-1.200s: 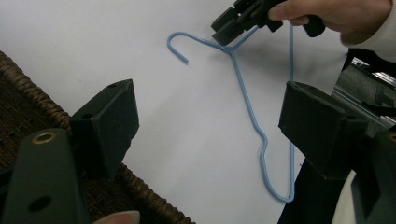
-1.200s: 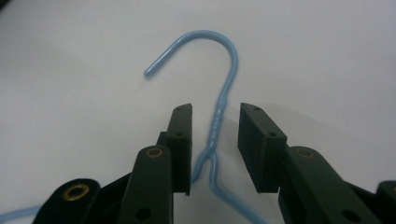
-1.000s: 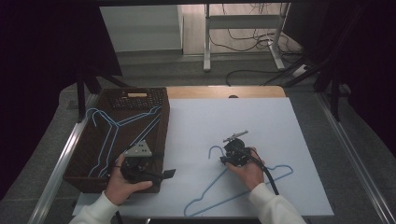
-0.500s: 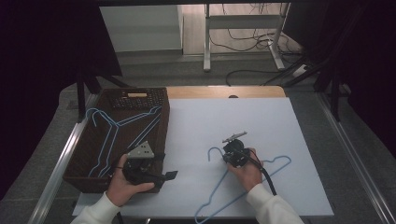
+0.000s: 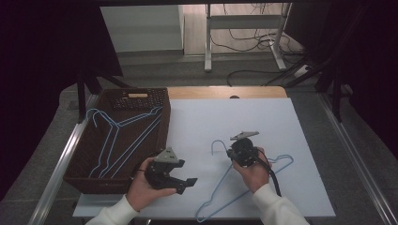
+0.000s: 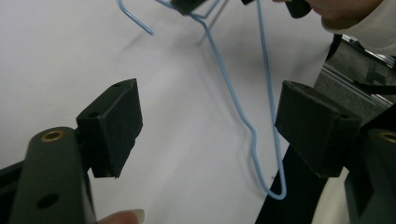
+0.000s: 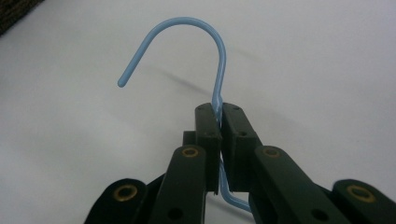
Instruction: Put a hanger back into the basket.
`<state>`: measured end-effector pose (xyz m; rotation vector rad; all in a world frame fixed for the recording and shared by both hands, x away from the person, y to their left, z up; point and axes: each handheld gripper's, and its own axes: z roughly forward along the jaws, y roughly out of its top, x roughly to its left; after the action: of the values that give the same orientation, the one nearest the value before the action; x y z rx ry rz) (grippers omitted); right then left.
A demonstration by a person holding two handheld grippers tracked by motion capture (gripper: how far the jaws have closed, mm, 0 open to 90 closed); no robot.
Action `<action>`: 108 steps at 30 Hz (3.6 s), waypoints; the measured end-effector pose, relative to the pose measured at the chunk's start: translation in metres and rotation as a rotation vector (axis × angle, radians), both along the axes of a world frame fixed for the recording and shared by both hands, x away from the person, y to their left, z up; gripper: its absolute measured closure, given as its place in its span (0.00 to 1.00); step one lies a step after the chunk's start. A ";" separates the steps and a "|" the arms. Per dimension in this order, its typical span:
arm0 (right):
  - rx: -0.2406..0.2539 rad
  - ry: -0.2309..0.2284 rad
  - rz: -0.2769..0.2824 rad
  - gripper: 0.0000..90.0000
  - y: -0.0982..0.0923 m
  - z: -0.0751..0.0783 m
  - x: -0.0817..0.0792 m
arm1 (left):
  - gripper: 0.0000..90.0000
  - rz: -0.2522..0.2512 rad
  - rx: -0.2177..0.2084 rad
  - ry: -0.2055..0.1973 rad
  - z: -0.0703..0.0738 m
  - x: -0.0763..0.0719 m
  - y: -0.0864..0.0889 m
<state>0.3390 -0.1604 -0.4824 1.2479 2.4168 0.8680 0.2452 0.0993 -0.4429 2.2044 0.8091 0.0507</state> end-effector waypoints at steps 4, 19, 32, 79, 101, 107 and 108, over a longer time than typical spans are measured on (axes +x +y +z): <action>0.006 -0.005 0.002 0.96 -0.001 0.002 -0.001 | 0.27 -0.019 0.030 0.044 -0.012 0.002 -0.024; 0.027 -0.029 -0.006 0.96 -0.006 0.008 -0.004 | 0.45 -0.004 0.037 0.187 -0.063 0.026 -0.069; 0.061 -0.043 -0.023 0.96 -0.013 0.015 -0.005 | 0.91 -0.057 0.016 0.262 -0.075 0.031 -0.079; 0.386 -0.180 0.143 0.25 -0.130 0.034 -0.078 | 0.97 0.083 -0.287 0.052 0.055 0.011 0.051; 0.300 -0.125 0.160 0.24 -0.121 0.019 -0.071 | 0.97 0.353 -0.438 -0.078 0.074 0.002 0.213; 0.286 -0.119 0.163 0.24 -0.119 0.016 -0.070 | 0.97 0.453 -0.434 -0.115 0.065 0.007 0.234; 0.285 -0.118 0.165 0.24 -0.119 0.016 -0.070 | 0.97 0.461 -0.434 -0.118 0.064 0.008 0.236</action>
<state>0.2689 -0.2797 -0.4667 1.0615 2.3871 1.3340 0.2531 0.3354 -0.3794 1.5661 1.1279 0.2088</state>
